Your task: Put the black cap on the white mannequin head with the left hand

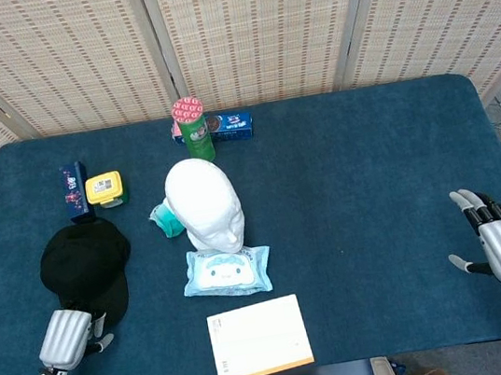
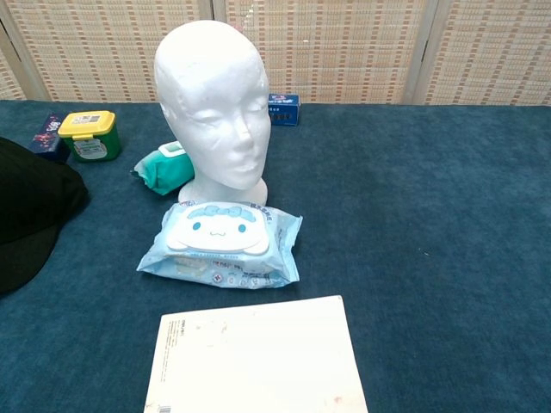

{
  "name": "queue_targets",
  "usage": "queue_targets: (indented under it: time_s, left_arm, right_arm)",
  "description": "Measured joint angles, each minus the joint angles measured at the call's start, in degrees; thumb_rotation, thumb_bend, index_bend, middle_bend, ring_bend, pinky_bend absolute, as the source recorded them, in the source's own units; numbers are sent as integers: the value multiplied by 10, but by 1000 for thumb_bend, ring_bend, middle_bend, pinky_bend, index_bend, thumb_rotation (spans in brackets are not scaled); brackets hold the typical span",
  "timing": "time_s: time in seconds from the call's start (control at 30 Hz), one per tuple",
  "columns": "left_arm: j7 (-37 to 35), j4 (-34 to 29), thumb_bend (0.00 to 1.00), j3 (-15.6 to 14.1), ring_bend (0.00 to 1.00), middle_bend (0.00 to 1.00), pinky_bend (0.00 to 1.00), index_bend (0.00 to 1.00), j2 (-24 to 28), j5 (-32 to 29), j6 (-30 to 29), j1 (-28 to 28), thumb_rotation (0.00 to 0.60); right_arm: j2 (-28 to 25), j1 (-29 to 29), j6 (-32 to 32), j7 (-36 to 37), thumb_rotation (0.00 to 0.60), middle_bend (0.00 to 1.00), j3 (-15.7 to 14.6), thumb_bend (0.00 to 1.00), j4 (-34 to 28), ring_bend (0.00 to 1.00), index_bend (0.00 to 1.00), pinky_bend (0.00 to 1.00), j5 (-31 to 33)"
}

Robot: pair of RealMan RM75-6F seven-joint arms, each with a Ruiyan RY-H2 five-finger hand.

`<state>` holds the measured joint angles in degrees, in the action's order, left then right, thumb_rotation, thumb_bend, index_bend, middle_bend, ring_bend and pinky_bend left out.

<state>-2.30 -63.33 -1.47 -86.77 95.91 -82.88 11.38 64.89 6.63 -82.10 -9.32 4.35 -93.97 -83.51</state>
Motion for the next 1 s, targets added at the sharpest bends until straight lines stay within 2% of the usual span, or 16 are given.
queue_targets:
  time_s: [1.0]
  left_arm:
    - [40,38,4,4,535,855,468,815,-22,-51,47,13,600]
  right_arm:
    - [-2,0,0,2,600,140,-1,0,-2,130,76,262,0]
